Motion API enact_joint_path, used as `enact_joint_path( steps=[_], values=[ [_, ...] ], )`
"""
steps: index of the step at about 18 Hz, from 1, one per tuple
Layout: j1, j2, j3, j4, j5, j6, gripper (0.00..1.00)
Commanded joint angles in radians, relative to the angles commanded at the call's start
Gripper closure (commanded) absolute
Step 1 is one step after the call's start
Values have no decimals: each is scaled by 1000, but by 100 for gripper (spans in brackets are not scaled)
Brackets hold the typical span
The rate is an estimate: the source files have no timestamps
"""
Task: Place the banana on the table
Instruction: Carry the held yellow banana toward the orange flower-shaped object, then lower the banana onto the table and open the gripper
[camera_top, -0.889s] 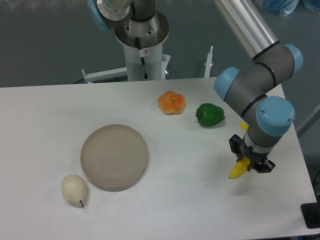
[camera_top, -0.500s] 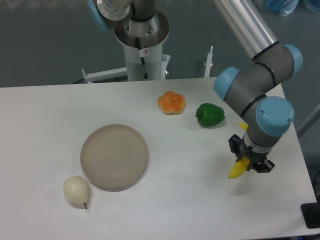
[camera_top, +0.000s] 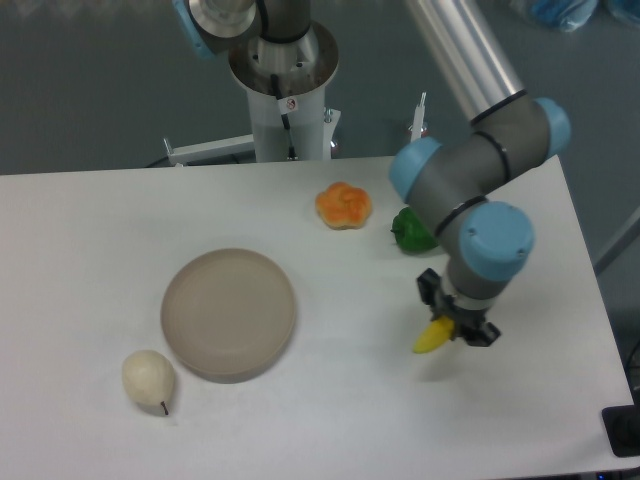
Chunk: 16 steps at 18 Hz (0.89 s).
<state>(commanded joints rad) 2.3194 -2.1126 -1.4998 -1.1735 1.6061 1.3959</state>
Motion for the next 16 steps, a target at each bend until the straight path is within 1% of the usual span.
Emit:
enact_joint_path(
  steps=[1,2,4,5,6,8,9,11,13,16],
  values=[
    [-2,22,-32,11,0,2,100],
    [-15,37,-68,44,0,0,100],
    [-41,52,-150,142,2,-9,100],
    [-58,54,-192,206,2,-33,100],
    [-60,55,-201,221,2,-52,100],
    [-61,62,-217,224,8,-80,100],
    [-64,74,-232,225,8,-99,100],
    [-81,85,-256,232,6,-138,100],
    [-81,91,-287,236,8,-137,99],
    [-80,102,-306,235,8,-124,95]
  ],
)
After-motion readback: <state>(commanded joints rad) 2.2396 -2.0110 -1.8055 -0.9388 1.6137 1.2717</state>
